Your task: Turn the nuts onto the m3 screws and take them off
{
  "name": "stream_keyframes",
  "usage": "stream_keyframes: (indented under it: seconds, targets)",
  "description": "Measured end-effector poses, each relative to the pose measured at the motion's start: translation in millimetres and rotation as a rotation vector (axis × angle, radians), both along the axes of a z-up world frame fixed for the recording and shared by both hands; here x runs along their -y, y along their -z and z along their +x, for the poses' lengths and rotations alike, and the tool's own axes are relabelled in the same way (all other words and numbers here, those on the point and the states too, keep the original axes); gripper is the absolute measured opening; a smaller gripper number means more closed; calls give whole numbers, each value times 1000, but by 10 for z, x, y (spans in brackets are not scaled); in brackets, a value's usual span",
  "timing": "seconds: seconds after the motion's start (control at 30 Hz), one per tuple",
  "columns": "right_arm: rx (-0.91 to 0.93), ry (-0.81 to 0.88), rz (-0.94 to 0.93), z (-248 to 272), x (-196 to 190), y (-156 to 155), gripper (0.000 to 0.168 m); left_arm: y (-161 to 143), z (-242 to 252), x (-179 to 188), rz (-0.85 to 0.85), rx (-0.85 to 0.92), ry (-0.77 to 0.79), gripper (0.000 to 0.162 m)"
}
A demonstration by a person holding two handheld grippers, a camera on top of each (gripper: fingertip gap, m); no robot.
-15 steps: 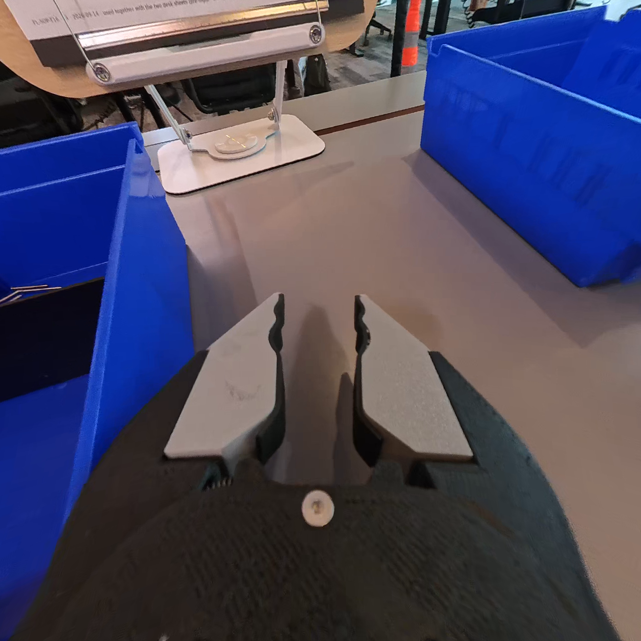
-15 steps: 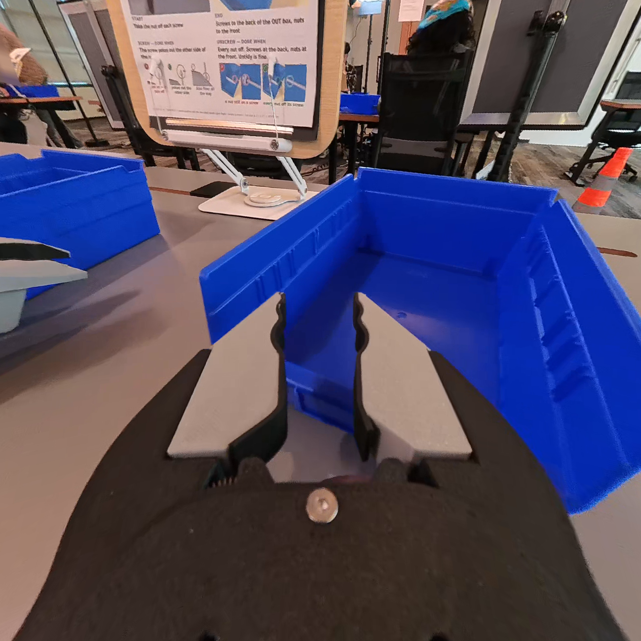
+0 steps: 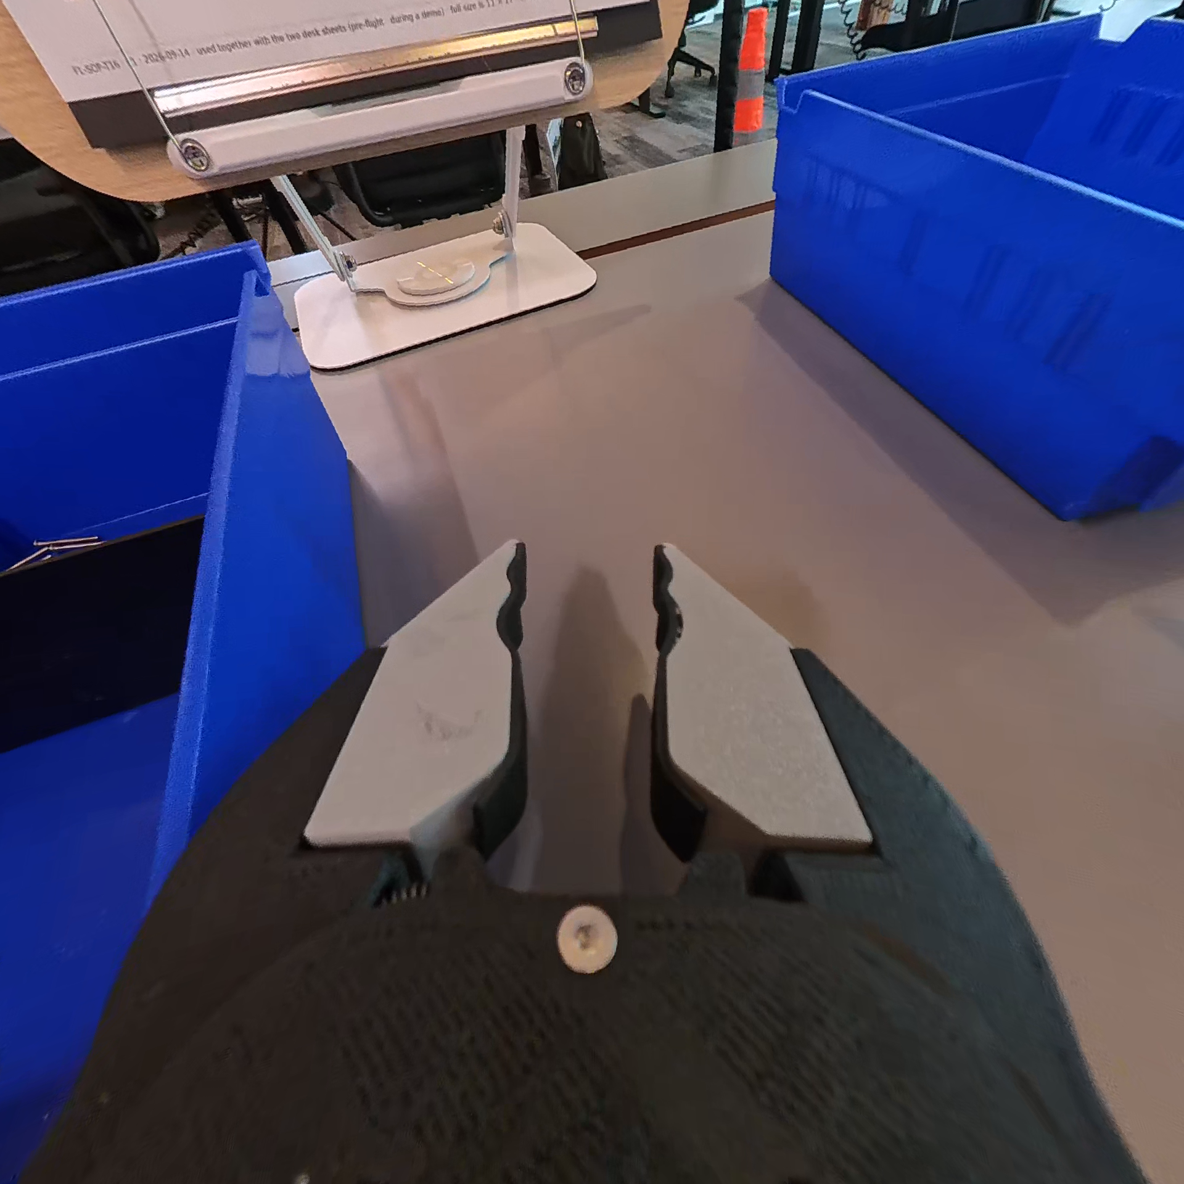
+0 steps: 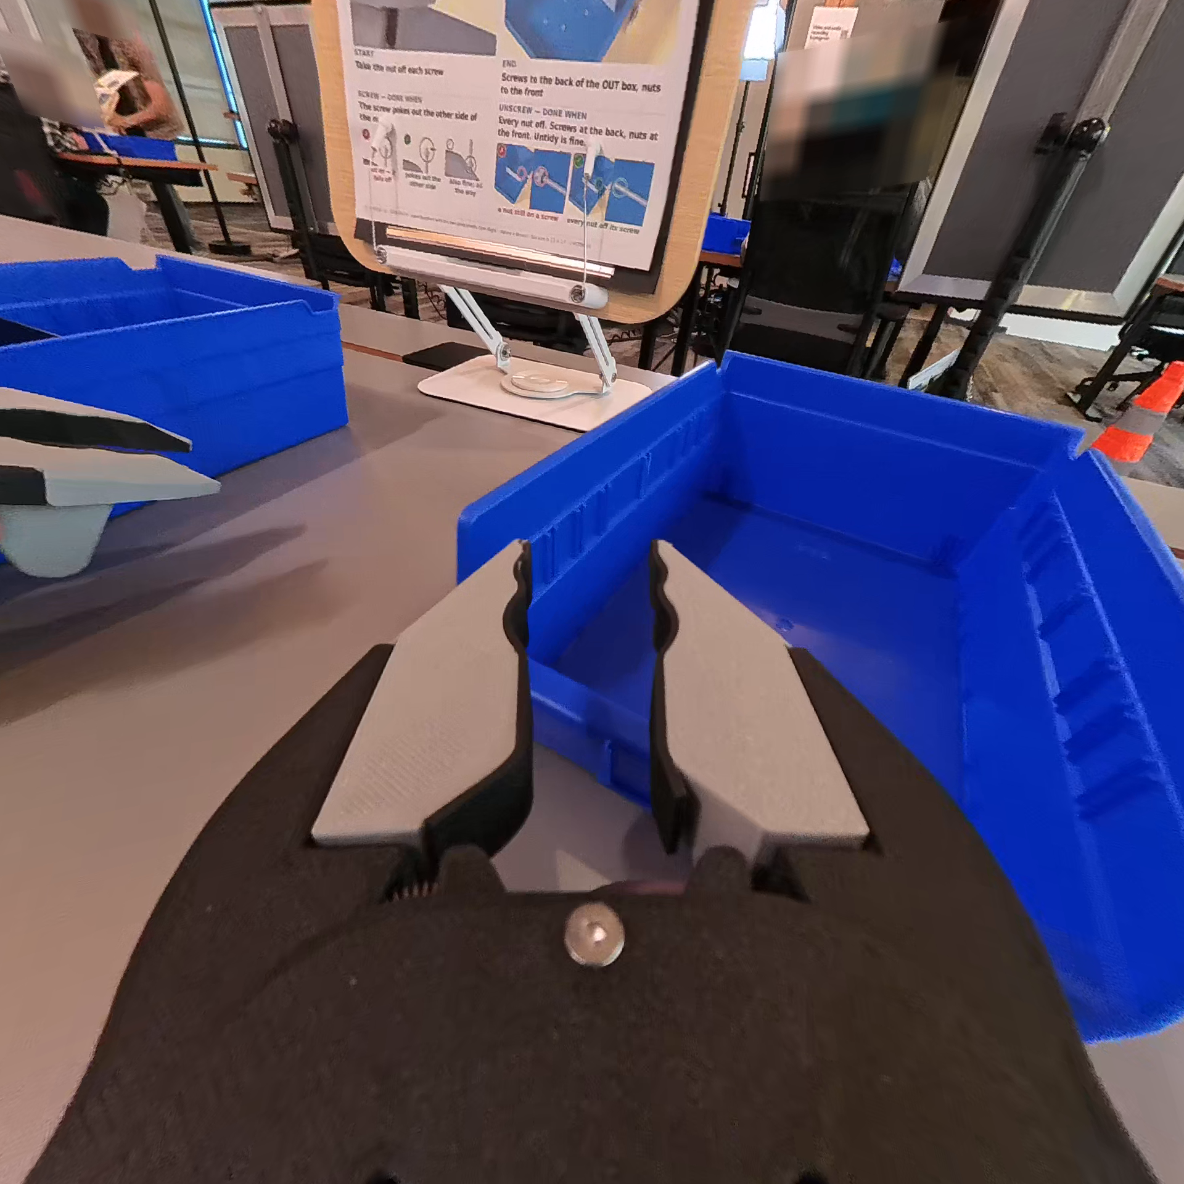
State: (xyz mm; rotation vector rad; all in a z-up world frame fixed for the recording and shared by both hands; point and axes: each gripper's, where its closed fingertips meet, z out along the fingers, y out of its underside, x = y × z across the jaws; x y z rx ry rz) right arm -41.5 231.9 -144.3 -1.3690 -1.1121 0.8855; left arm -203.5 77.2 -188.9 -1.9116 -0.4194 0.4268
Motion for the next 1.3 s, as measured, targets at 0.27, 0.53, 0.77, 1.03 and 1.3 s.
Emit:
stream_keyframes:
  seconds: [0.27,0.53,0.77,1.03,1.3]
  targets:
    - [-4,-15,61,-36,124,-50,33,-12,13,-8,9,2,16,38]
    - [-25,-128,118,-100,448,-118,26,-2,-24,-31,-13,-24,6,36]
    - [22,-276,219,-231,932,-38,27,40,-72,-178,-91,-119,-2,27]
    - [262,-401,407,-477,1372,452,9,84,-99,-302,-183,-237,-19,12]
    - [249,-213,314,-750,1041,382,31,-10,-166,-227,-59,-127,-36,29]
